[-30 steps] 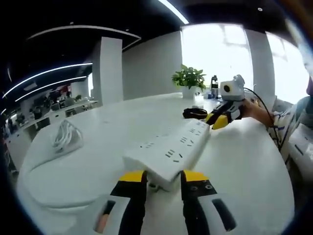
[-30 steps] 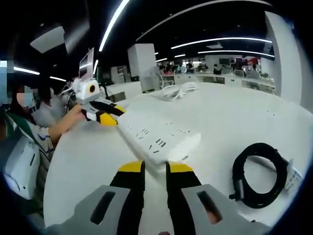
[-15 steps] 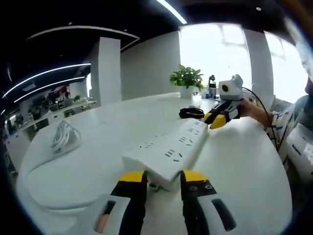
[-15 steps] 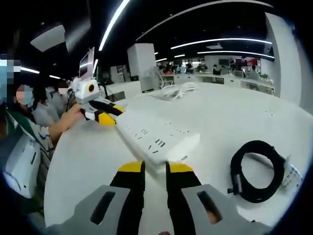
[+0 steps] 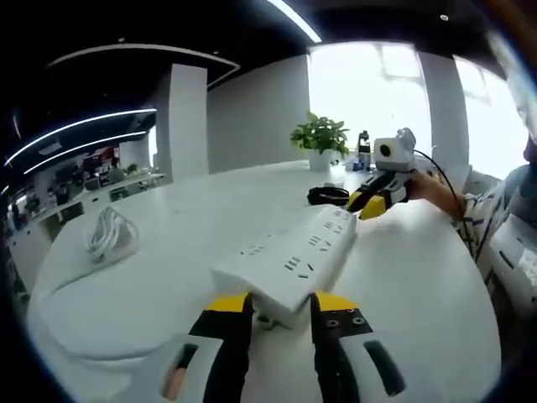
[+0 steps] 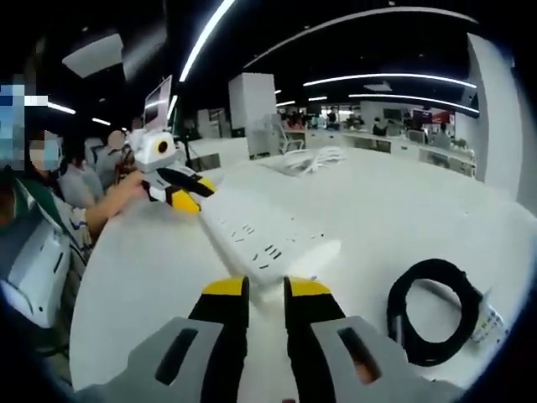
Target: Straighten the power strip on the desk, plug the charger into it
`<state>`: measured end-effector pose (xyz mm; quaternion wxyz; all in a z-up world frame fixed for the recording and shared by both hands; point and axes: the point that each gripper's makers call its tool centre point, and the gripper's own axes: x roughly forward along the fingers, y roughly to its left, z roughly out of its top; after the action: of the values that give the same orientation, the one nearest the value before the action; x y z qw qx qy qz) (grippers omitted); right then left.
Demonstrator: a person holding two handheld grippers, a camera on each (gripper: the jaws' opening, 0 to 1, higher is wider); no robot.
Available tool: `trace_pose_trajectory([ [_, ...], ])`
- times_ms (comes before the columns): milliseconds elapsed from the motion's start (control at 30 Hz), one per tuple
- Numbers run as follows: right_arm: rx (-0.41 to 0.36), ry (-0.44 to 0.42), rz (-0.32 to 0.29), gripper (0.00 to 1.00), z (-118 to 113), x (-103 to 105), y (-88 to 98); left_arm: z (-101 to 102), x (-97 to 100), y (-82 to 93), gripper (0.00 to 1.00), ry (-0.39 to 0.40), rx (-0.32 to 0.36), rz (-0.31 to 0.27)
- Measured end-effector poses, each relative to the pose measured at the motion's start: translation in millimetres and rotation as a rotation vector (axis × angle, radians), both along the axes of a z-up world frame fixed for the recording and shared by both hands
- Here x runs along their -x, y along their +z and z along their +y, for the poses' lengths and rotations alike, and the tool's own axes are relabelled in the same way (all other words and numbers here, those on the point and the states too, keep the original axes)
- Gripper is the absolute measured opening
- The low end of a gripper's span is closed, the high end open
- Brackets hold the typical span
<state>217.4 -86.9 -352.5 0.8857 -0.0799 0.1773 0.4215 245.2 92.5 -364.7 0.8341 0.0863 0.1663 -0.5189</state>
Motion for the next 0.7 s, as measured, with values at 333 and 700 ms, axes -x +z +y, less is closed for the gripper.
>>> trace_pose_trajectory([
  [333,0.025,-0.073,-0.094,0.17,-40.6,-15.9,29.4,14.6,-10.0,20.9,0.25,0.049,0.077,-0.047],
  [700,-0.018,-0.087,-0.178,0.17,-72.4,-31.7,62.5,12.9,-9.6,29.5,0.25,0.052,0.114,-0.072],
])
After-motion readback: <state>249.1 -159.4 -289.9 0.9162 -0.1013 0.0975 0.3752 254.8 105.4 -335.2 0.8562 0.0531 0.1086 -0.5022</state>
